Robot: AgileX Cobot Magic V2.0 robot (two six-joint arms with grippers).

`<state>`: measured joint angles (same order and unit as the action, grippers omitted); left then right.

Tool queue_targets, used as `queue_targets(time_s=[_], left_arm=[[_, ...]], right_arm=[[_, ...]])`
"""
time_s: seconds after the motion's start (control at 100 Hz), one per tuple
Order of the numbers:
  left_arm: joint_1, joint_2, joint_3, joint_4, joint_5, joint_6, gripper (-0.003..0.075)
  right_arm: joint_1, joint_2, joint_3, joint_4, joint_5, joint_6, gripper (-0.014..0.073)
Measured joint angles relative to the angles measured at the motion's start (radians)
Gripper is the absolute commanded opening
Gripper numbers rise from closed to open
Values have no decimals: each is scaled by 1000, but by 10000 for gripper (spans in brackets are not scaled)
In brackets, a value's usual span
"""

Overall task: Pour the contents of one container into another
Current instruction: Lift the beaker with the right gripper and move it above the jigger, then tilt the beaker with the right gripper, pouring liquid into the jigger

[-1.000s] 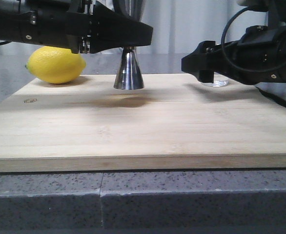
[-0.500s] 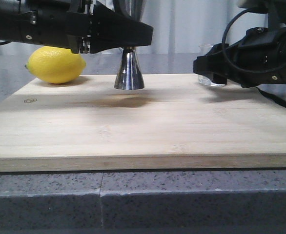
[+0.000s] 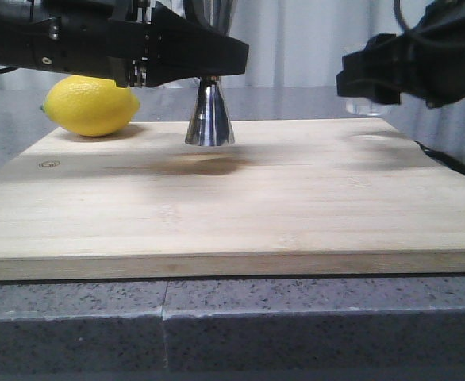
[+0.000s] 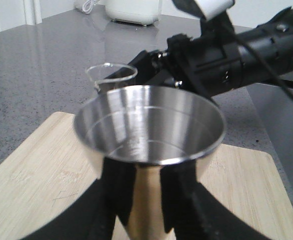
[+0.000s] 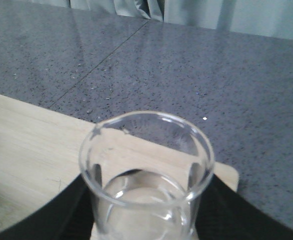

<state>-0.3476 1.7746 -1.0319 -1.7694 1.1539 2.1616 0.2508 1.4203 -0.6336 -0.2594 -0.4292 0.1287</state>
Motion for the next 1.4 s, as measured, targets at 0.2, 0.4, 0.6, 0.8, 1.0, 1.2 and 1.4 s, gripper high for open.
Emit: queue_targets(time_s=[0.2, 0.4, 0.6, 0.8, 1.0, 1.2, 1.4], left_arm=[[0, 0, 0, 0, 0, 0, 199], [0, 0, 0, 0, 0, 0, 199], [0, 0, 0, 0, 0, 0, 199], [0, 0, 0, 0, 0, 0, 199], [0, 0, 0, 0, 0, 0, 199], [0, 0, 0, 0, 0, 0, 199], [0, 0, 0, 0, 0, 0, 199]], right_arm=[[50, -153, -138, -6, 377, 0, 288], [132, -203, -325, -6, 722, -14, 288], [255, -203, -502, -4, 972, -87, 288], [352, -203, -634, 0, 1110, -184, 288], [420, -157, -760, 0, 1238, -292, 288], [462, -60, -870, 2, 1348, -426, 288], [471, 29, -936, -2, 1431, -549, 288]])
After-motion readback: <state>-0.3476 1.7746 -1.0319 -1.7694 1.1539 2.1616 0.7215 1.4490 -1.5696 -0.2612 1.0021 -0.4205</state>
